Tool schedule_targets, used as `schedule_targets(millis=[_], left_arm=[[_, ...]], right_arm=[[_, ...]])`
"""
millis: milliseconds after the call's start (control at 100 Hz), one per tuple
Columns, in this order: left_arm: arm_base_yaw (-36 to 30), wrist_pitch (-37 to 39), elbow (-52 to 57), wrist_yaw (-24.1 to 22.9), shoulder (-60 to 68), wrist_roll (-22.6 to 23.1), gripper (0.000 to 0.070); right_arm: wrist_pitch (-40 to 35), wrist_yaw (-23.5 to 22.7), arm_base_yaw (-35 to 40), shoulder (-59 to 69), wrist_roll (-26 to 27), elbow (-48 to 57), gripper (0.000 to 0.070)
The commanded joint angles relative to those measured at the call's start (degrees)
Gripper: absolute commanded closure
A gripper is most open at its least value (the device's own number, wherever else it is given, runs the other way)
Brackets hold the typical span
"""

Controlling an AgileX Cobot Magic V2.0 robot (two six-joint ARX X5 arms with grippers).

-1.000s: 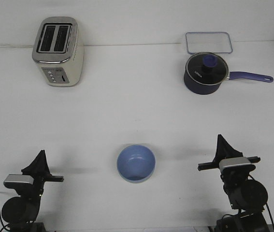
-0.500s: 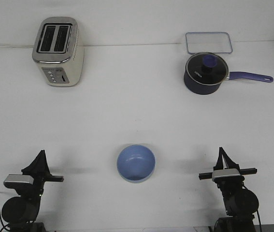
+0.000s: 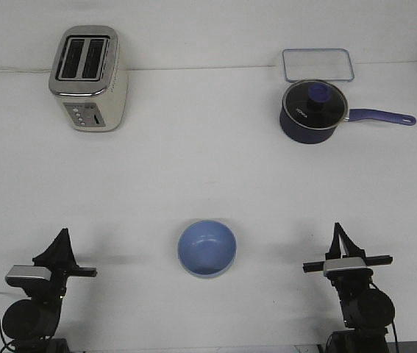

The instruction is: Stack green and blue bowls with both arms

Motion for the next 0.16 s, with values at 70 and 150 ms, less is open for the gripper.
schedule_targets(millis=[70, 150], left_arm=[[0.1, 0.5, -1.1, -0.3, 0.1, -0.4, 0.0685], [0.1, 0.5, -1.1, -0.3, 0.1, -0.4, 0.0685]], right_arm=[[0.7, 0.0, 0.0, 0.0, -0.2, -0.1, 0.07], [0.7, 0.0, 0.0, 0.0, -0.2, -0.1, 0.07]])
